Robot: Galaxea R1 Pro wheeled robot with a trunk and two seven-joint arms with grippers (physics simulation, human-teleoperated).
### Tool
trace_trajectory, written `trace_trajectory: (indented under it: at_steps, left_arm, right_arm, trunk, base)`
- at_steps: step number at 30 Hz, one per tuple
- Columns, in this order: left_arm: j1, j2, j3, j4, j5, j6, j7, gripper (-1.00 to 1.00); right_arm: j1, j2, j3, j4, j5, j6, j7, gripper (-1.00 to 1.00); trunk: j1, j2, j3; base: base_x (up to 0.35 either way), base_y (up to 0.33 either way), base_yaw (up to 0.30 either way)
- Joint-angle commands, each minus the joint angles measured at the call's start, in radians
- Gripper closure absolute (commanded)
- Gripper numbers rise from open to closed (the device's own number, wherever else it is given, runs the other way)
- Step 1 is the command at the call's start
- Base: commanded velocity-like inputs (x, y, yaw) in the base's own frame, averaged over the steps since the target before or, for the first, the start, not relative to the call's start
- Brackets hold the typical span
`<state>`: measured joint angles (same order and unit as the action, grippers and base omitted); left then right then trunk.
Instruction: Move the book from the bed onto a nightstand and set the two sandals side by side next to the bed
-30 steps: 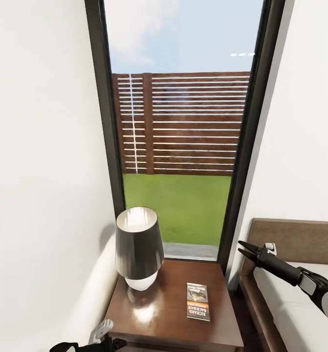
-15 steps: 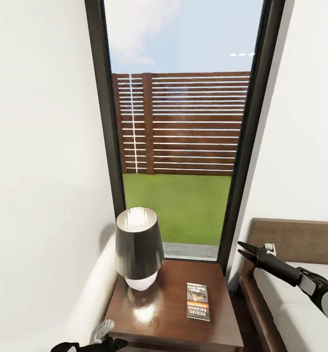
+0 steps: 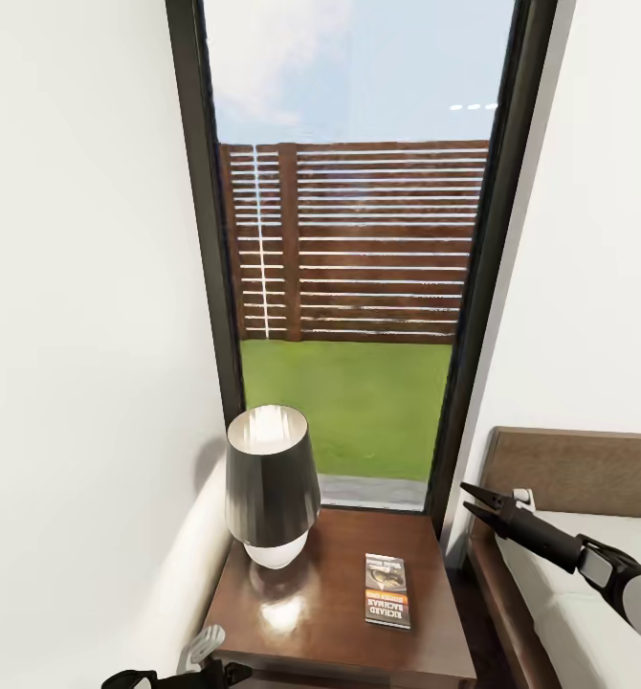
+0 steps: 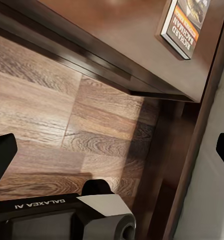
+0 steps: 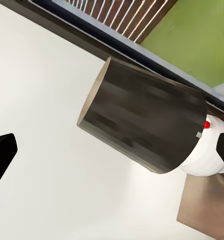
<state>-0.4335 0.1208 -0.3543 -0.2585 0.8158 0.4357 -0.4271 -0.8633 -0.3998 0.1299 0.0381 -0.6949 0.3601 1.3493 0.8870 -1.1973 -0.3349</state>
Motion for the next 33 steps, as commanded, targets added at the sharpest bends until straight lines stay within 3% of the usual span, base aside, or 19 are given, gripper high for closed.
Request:
trace_trajectory:
  at_steps: [1, 10, 22, 29, 33]
  left_arm:
    - [-0.001, 0.001, -0.003, -0.001, 0.005, 0.005, -0.001, -1.0]
    - [-0.001, -0.003, -0.003, 0.0, -0.013, -0.019, -0.001, -1.0]
    - [-0.001, -0.008, -0.003, 0.024, -0.027, -0.054, -0.001, -1.0]
    - [-0.001, -0.008, -0.003, 0.078, -0.071, -0.135, -0.002, -1.0]
    - [-0.001, -0.008, -0.003, 0.119, -0.105, -0.198, -0.002, -1.0]
  right_arm:
    - [-0.002, 0.0, 0.008, 0.004, -0.011, 0.01, 0.005, -1.0]
    - [0.002, 0.002, 0.007, 0.012, -0.01, 0.014, 0.002, -1.0]
    - [0.077, 0.016, 0.011, 0.014, 0.002, 0.007, -0.03, -1.0]
    - [0.125, 0.018, 0.013, 0.014, 0.006, -0.023, -0.065, -1.0]
    - [0.165, 0.019, 0.014, 0.014, 0.031, -0.067, -0.089, -1.0]
  trunk:
    - [0.0, -0.001, -0.001]
    - [0.0, -0.001, -0.001]
    - [0.0, -0.001, -0.001]
    - [0.0, -0.001, -0.001]
    - [0.0, -0.001, -0.001]
  base:
    - [0.0, 0.0, 0.0]
    - [0.0, 0.0, 0.0]
    - [0.0, 0.0, 0.0]
    - [0.0, 0.0, 0.0]
    - [0.0, 0.0, 0.0]
